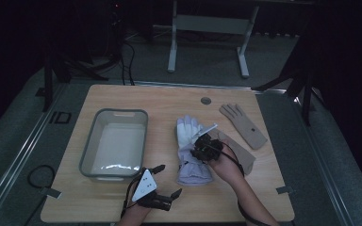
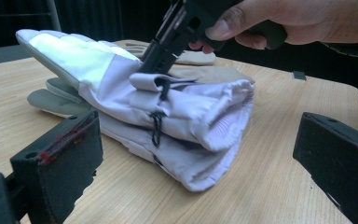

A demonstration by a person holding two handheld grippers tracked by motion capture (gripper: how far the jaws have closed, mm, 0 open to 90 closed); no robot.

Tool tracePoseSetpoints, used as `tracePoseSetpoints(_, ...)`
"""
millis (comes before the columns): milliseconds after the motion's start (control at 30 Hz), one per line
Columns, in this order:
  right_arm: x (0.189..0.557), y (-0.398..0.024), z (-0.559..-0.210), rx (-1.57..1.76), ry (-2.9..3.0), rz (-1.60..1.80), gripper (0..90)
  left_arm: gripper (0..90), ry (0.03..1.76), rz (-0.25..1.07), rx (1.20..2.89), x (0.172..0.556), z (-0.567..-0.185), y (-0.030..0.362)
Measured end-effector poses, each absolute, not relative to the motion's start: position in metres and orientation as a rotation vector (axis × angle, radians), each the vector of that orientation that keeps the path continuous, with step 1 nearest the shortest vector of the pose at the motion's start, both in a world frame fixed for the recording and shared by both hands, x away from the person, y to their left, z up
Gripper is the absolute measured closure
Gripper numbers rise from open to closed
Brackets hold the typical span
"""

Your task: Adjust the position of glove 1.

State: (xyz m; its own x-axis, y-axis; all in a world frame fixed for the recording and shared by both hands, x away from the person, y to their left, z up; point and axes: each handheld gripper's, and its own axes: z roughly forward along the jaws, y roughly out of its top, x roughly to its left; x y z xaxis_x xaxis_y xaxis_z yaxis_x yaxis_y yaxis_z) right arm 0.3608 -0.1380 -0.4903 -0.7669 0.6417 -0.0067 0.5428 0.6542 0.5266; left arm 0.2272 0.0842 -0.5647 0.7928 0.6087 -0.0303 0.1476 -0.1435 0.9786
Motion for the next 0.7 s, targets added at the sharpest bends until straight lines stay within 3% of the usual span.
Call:
tracePoseSetpoints(300, 0.353, -0.146, -0.492, 0.930, 2.673, 0.744, 76.2, 1.2, 0.614, 0.440, 1.691, 0.228, -0.565, 0.084)
tracePoseSetpoints(500, 0.348, -0.149, -0.487, 0.935, 2.647, 0.824, 65.8, 1.2, 0.631, 0.447, 1.686, 0.228, -0.565, 0.084)
tracePoseSetpoints(633, 0.344, -0.161, -0.475, 0.935, 2.601, 0.935, 50.7, 1.2, 0.650, 0.461, 1.696, 0.228, -0.563, 0.084)
tracePoseSetpoints(700, 0.343, -0.169, -0.472, 0.941, 2.584, 0.957, 49.5, 1.2, 0.650, 0.485, 1.706, 0.226, -0.560, 0.083)
